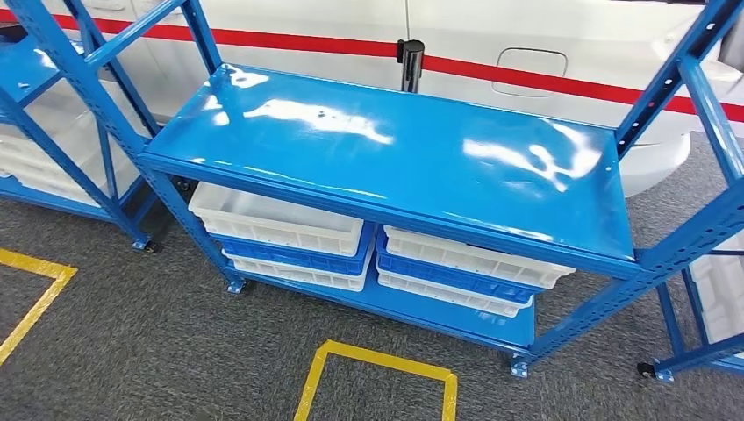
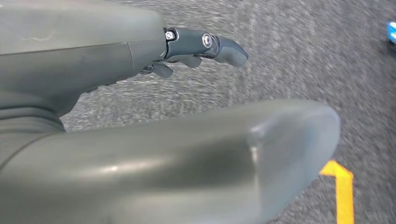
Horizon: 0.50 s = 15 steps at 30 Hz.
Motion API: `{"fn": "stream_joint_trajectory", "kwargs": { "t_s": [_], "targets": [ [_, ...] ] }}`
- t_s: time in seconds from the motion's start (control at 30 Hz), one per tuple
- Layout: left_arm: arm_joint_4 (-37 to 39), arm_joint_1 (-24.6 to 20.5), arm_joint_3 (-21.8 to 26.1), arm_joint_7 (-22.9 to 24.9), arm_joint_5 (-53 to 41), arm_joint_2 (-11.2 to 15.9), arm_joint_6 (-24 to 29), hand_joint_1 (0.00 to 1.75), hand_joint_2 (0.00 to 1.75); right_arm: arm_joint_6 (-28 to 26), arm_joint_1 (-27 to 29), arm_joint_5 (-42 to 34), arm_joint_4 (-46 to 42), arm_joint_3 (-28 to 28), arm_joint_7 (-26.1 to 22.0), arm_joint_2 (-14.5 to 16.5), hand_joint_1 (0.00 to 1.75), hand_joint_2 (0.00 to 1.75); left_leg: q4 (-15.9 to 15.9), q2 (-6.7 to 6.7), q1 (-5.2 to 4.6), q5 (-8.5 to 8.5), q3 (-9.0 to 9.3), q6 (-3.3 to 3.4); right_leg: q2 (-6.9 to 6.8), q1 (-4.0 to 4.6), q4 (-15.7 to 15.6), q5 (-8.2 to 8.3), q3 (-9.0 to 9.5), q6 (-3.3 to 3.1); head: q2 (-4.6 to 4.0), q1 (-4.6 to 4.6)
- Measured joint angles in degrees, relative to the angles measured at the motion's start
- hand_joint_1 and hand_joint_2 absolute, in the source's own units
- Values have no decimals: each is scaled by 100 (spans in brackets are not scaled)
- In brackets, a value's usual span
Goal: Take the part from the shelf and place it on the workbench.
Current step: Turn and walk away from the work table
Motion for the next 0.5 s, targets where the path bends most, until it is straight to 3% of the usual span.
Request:
{"fn": "stream_joint_trajectory", "kwargs": {
  "t_s": [0.07, 0.13, 0.2, 0.27, 0.33, 0.37, 0.4, 0.47, 0.5],
  "targets": [
    [3, -10, -3, 0, -4, 19, 0, 0, 0, 0, -7, 2, 0, -4, 0, 21, 0, 0, -302, -141, -47, 87, 140, 97, 114, -18, 1, 26, -32, 34, 0, -1],
    [4, -32, -4, 1, -7, 15, 0, 0, 0, 0, 1, 2, 0, -13, 0, 27, 0, 0, -404, -6, -62, 133, 178, 131, 195, -15, -23, 60, -69, 100, 0, -15],
    [3, -45, -4, -1, -7, 6, 0, 0, 0, 0, 6, 4, 0, -22, 0, 23, 0, 0, -597, 142, -41, 239, 248, 149, -16, 21, 116, -19, -187, 129, 0, 2],
    [3, -35, -5, -3, -7, 1, -1, 0, 0, -2, -14, 7, 0, -28, 0, 5, 0, 0, -706, 315, -44, 307, 275, 145, -353, 6, 699, -308, -499, 112, 0, 35],
    [5, -18, -5, -3, -7, -1, -2, 0, 0, -4, -24, 9, 0, -31, 0, -12, 0, 0, -708, 498, -56, 311, 255, 139, -480, -61, 1376, -568, -824, 151, 0, 51],
    [6, -14, -5, -3, -7, -4, -2, 0, 0, -4, -15, 9, 0, -33, 1, -19, 0, 0, -702, 584, -53, 307, 251, 125, -509, -102, 1492, -586, -867, 208, 0, 50],
    [7, -13, -5, -3, -7, -7, -2, 0, 0, -4, -6, 9, 0, -34, 2, -27, 0, 0, -691, 663, -45, 298, 248, 99, -547, -144, 1381, -518, -787, 288, 0, 50],
    [7, -16, -4, -4, -4, -13, -2, 0, 0, -4, 1, 10, 0, -36, 4, -42, 0, 0, -625, 810, -24, 257, 244, 9, -738, -219, 635, -267, -350, 444, 0, 52],
    [5, -18, -4, -6, -3, -12, -2, 0, 0, -4, -10, 11, -1, -37, 4, -42, 0, 0, -577, 876, -24, 220, 235, -53, -854, -220, 295, -174, -149, 475, 0, 57]
  ]
}}
